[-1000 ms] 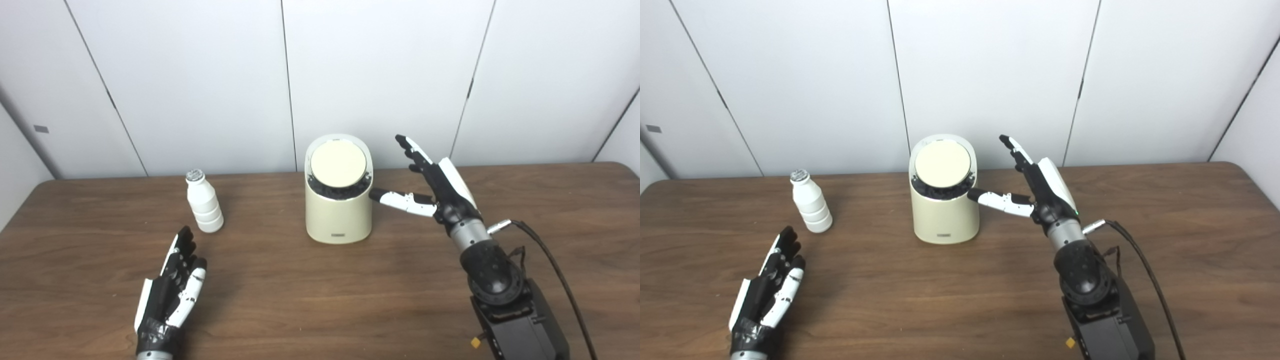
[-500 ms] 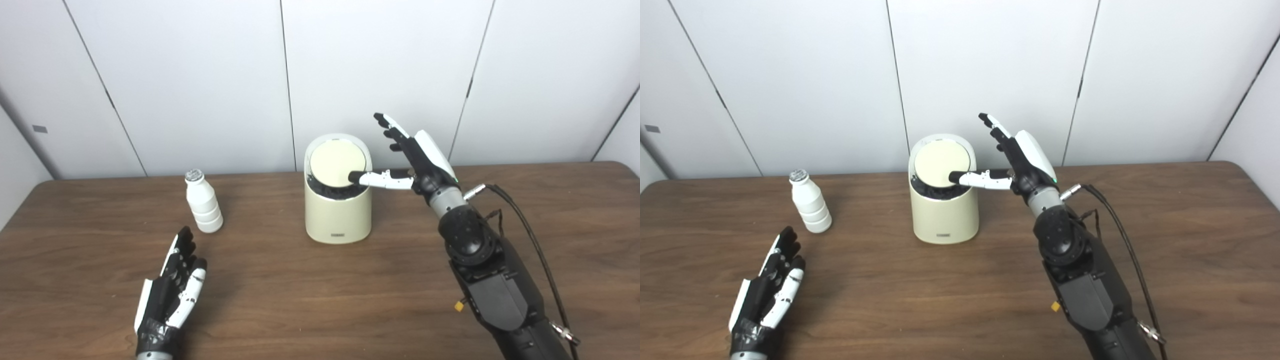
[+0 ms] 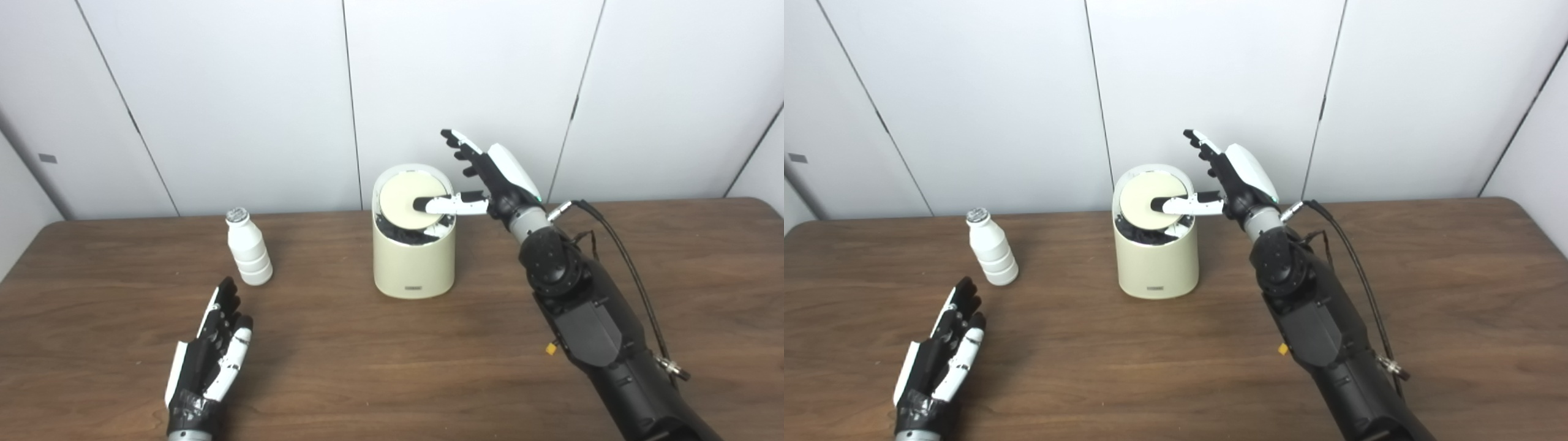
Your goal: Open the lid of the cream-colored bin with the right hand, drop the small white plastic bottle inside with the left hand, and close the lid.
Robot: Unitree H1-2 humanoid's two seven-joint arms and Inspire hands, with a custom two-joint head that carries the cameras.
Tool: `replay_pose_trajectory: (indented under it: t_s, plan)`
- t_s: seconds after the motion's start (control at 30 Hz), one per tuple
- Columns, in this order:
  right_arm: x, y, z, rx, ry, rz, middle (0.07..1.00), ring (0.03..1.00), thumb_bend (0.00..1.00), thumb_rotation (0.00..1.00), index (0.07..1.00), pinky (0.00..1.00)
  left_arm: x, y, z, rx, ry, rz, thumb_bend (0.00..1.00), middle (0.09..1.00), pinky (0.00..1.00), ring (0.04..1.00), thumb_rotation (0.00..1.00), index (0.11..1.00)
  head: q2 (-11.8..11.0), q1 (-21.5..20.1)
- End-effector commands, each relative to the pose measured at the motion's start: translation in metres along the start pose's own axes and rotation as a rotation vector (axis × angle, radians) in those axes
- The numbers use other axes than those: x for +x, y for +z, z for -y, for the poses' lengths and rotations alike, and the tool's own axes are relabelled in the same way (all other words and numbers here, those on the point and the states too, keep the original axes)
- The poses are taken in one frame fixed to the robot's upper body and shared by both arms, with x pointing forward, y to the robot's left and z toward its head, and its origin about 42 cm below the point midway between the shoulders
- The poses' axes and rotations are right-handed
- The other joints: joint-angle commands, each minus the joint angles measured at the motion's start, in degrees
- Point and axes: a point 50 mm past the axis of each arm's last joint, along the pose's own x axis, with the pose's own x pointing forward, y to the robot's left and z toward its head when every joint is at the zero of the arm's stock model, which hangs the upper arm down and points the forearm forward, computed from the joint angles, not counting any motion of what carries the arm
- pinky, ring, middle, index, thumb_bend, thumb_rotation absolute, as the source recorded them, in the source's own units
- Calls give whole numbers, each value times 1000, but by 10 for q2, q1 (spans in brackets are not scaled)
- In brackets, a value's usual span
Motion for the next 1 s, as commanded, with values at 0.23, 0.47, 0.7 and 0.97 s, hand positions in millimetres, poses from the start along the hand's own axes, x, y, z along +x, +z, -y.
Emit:
replay_pose_trajectory:
  t_s: [0.23,0.47,0.7,0.97]
  plan:
    - [15,28,5,-31,-31,108,926,904,871,469,936,816,-9,-12,17,-47,2,-46,254,1000,1000,1000,480,1000,3,3]
    - [17,24,2,-66,-18,110,925,905,843,423,941,825,-10,-12,18,-49,1,-39,267,1000,1000,1000,483,1000,4,3]
    - [15,21,3,-102,-20,109,927,913,836,374,944,887,-11,-12,18,-51,0,-39,272,1000,1000,1000,506,1000,10,4]
    - [13,15,1,-152,-36,95,922,909,860,241,937,917,-12,-9,18,-59,1,-31,271,1000,1000,1000,497,1000,15,6]
